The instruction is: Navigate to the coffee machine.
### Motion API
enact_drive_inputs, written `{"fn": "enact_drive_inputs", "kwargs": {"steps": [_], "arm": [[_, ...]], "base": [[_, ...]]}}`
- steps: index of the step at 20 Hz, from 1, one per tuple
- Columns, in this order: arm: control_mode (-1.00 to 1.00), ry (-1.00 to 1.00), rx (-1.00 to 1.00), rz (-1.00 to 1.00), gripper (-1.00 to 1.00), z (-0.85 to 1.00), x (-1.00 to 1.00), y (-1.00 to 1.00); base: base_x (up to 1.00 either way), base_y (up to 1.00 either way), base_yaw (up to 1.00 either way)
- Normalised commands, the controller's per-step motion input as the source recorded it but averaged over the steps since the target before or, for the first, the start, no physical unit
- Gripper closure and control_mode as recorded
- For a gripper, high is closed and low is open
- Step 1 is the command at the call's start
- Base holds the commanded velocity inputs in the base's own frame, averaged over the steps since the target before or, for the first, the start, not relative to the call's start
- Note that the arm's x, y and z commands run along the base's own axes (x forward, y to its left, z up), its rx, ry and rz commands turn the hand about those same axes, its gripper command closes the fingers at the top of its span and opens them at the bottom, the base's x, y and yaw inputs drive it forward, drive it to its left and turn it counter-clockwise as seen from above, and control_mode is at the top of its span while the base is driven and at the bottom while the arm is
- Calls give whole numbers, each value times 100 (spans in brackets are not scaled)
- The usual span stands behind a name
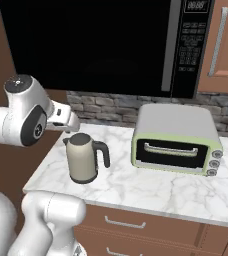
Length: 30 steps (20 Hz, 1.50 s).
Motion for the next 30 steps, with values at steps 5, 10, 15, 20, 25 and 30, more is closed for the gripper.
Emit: {"fn": "enact_drive_inputs", "kwargs": {"steps": [5, 10, 15, 20, 25, 30], "arm": [[-100, -32, 0, 0, -100, 0, -89, 0], [-100, -26, 0, 0, -100, 5, -62, 0], [100, -13, 0, 0, -100, 2, -29, 0], [100, 0, 0, 0, -100, 0, 0, 0], [100, 0, 0, 0, -100, 0, 0, 0], [100, 0, 0, 0, -100, 0, 0, 0]], "base": [[0, 0, 0], [0, 0, 0], [-5, 0, 0], [-32, -14, -22], [-9, 0, -74], [0, 0, -100]]}}
